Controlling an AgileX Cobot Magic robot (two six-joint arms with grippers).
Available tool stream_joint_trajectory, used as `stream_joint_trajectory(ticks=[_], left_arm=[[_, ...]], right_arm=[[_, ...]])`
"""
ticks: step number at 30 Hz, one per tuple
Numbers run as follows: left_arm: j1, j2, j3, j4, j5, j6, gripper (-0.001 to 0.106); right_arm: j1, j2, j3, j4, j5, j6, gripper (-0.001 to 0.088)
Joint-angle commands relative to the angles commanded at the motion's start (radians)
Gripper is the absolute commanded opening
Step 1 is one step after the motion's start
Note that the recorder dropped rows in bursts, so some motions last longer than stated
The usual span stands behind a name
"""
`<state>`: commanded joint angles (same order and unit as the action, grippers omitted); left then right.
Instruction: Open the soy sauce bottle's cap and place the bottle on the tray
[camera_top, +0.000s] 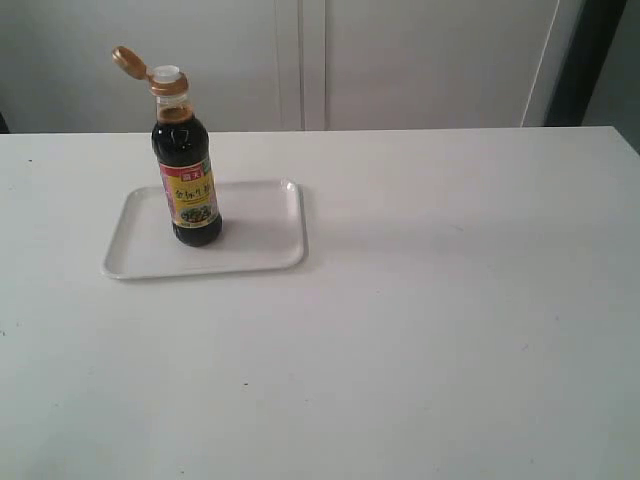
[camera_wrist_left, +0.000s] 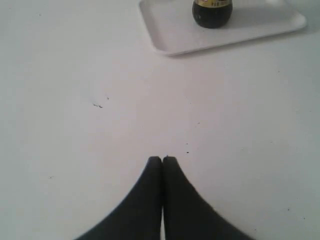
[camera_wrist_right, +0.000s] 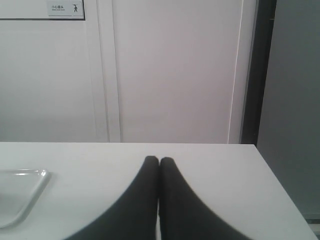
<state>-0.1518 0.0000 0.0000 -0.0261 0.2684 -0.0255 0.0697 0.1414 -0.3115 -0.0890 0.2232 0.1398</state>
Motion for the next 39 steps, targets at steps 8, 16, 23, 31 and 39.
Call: stream_joint_trajectory(ticks=[8,16,23,31,39], left_arm=[[0.000,0.000,0.000,0.000,-0.013,0.000,0.000],[0.000,0.000,0.000,0.000,-0.013,0.000,0.000],[0.000,0.000,0.000,0.000,-0.013,0.000,0.000],[0.000,0.000,0.000,0.000,-0.013,0.002,0.000],[0.000,0.000,0.000,0.000,-0.013,0.002,0.000]], right_arm=[[0.000,0.000,0.000,0.000,0.000,0.000,0.0000],[0.000,0.000,0.000,0.000,0.000,0.000,0.0000],[0.000,0.000,0.000,0.000,0.000,0.000,0.0000],[0.000,0.000,0.003,0.005,0.003,-0.039,0.0000],[0.000,0.000,0.059,0.089,0.025,-0.120,0.0000]])
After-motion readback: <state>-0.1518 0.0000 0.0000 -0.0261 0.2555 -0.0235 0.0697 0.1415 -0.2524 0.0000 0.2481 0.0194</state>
